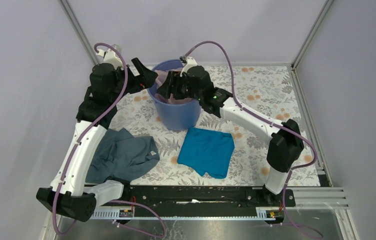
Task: Put the trash bags into the trash bin
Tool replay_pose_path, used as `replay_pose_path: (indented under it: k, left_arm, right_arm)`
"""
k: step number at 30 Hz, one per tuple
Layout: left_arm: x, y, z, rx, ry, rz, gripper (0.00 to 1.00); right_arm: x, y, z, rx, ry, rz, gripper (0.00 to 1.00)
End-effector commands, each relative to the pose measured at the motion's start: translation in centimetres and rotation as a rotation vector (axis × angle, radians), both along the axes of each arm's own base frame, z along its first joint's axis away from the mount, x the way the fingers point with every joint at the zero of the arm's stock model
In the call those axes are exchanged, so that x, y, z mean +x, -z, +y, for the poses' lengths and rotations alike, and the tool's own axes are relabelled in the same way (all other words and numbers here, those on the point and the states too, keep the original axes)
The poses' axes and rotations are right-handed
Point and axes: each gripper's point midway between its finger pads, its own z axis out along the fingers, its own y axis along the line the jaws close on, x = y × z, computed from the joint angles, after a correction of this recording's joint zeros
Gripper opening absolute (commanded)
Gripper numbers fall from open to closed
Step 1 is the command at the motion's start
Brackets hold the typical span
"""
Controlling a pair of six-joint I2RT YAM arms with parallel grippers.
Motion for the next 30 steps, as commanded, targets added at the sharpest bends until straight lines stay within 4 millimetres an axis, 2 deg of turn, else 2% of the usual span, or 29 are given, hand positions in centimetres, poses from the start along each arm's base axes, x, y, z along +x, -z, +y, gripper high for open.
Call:
replay_pose_path:
  k: [1,3,6,11,15,18,21,26,30]
  left_arm:
    - [-0.6,-2.8,1.1,0.010,-0.035,-0.098,0.90]
    - [-0.7,-2.9,1.0,0.008,-0.028,-0.098,0.90]
    - [-0.7,-2.7,1.0,0.009,-0.026,-0.091,0.90]
    - [-0.4,-2.5,1.1,0.026,-0.030,-0.083,0.90]
    - [0.1,-2.5,0.8,0.023,-0.024,-0.080,0.90]
    - [0.5,-2.3,-0.2,0.002,0.020,-0.059,0.90]
    - [1.4,-1.2,-0.8,-0.016,0.031,0.000,0.89]
    - [2.7,-0.1,-2.1,0.011,0.058,0.035,0.75]
    - [3.1,-0.1,-1.6,0.119,-0.022,-0.002,0.75]
  right_arm:
    - [1.9,-0.2,0.3,-0.008,0.074,-0.019,0.66]
    - [2.5,-0.4,0.4,-0.016,0.082,-0.040,0.54]
    - [2.9,-2.1,0.3,0.005,0.093,-0.090,0.33]
    - [1.6,-5.9,-0.6,0.062,0.061,-0.198,0.00]
    - [-0.3,-8.3,-2.1,0.113,0.046,-0.256,0.00]
    - [-1.6,-9.8,-2.8,0.150,0.020,-0.289,0.00]
    - [-2.1,-10.3,-3.3,0.157,0.017,-0.298,0.00]
    - [-2.8,-10.8,-3.5,0.174,0.003,-0.305,0.00]
    - [-3.5,-11.5,-4.1,0.184,-0.004,-0.320,0.00]
